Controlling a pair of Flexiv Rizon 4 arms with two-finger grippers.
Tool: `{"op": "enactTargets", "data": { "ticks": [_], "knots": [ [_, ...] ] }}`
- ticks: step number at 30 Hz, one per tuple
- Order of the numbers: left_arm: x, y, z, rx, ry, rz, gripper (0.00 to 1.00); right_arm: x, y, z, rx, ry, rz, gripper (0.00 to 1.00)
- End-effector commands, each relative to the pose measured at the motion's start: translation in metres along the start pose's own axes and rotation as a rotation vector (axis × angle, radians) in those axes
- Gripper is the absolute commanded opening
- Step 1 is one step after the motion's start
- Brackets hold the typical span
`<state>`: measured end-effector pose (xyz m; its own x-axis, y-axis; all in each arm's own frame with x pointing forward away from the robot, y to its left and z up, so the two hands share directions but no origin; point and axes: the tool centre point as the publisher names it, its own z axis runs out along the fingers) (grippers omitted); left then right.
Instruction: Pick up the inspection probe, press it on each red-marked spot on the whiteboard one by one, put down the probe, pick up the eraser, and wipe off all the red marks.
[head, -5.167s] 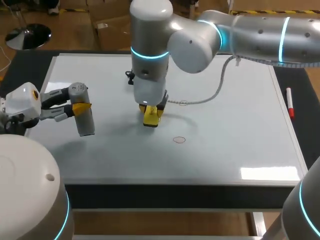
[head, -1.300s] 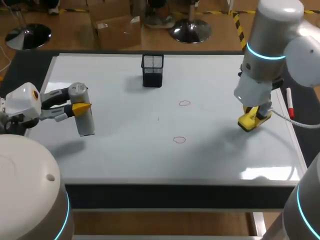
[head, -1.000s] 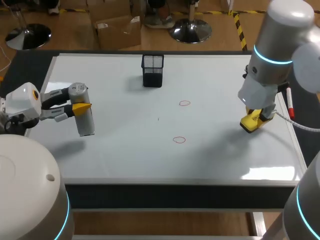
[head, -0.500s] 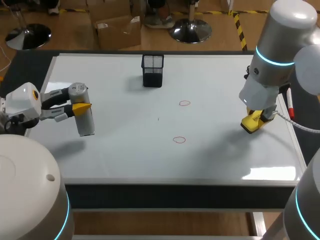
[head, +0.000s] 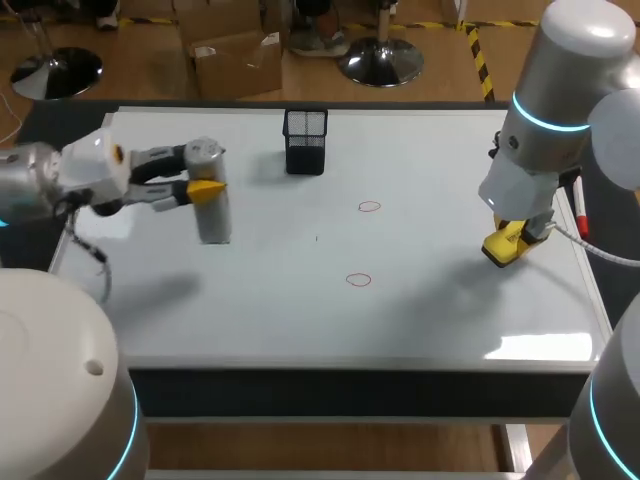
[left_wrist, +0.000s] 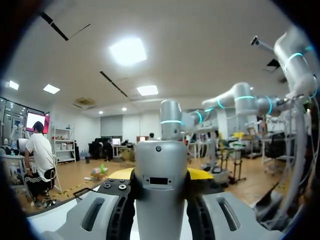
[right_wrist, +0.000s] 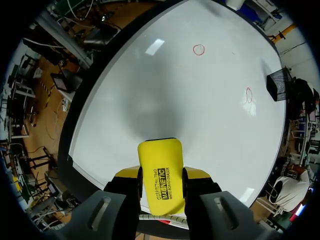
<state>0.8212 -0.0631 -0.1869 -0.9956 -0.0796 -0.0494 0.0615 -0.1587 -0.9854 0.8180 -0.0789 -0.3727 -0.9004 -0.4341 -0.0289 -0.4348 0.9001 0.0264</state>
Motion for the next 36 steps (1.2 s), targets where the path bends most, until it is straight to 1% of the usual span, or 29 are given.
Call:
{"op": "enactTargets", "data": {
  "ticks": [1,6,15,19,26,33,36],
  "knots": [
    [-0.02,0.008,0.049,0.014,0.1,-0.012,0.0,0.0,0.0,0.0,0.002,0.002,-0.001,0.0],
    [-0.022,0.015,0.087,0.017,0.137,-0.026,0.0,0.0,0.0,0.0,0.002,0.002,-0.001,0.0],
    [-0.025,0.029,0.146,0.026,0.147,-0.037,0.0,0.0,0.0,0.0,0.002,0.002,-0.001,0.0],
    [-0.031,0.038,0.165,0.032,0.127,-0.028,0.0,0.0,0.0,0.0,0.002,0.002,-0.001,0.0],
    [-0.043,0.051,0.195,0.034,0.117,-0.009,0.0,0.0,0.0,0.0,0.002,0.002,-0.001,0.0],
    [-0.057,0.066,0.215,0.037,0.088,-0.005,0.0,0.0,0.0,0.0,0.002,0.002,-0.001,0.0],
    [-0.058,0.071,0.224,0.026,0.084,0.0,0.0,0.0,0.0,0.0,0.002,0.002,-0.001,0.0]
  ]
}}
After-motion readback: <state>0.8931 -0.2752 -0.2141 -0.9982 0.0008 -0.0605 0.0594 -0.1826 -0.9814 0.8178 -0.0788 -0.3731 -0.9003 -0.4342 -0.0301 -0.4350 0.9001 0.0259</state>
